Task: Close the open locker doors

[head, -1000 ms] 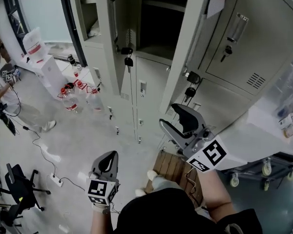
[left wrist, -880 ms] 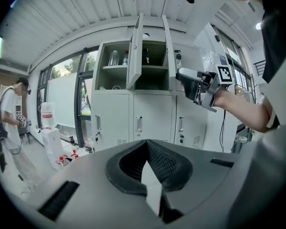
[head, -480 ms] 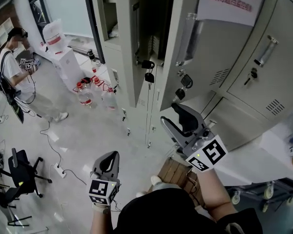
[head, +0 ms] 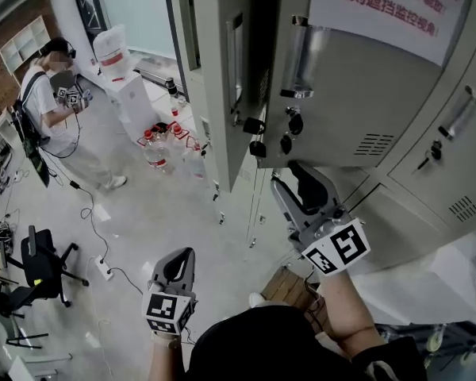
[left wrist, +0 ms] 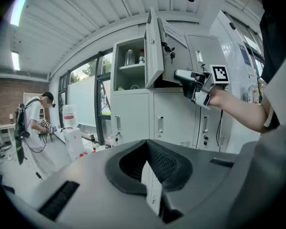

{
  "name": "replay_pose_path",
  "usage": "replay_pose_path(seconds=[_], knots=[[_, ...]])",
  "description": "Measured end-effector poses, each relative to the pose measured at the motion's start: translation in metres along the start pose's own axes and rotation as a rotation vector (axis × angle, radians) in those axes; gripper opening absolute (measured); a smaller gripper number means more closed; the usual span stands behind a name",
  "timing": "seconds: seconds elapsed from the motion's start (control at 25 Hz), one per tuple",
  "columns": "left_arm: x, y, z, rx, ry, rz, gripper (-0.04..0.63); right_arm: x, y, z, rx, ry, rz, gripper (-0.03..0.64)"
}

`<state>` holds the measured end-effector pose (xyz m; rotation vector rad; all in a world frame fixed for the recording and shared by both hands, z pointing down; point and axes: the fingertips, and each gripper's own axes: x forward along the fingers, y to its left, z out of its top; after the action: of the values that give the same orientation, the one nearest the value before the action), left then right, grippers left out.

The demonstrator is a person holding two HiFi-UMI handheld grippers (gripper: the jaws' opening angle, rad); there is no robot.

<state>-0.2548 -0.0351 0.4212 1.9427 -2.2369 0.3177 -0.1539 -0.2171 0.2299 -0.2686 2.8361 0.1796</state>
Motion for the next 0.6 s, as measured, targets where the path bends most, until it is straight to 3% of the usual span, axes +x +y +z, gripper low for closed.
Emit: replay_pose_path(seconds=[0.6], knots=[[0.007, 0.003, -0.006, -0.031, 0.033, 0.108, 0.018, 0.023, -0.071, -0.017, 0.060, -0.013, -0.133, 0.166]])
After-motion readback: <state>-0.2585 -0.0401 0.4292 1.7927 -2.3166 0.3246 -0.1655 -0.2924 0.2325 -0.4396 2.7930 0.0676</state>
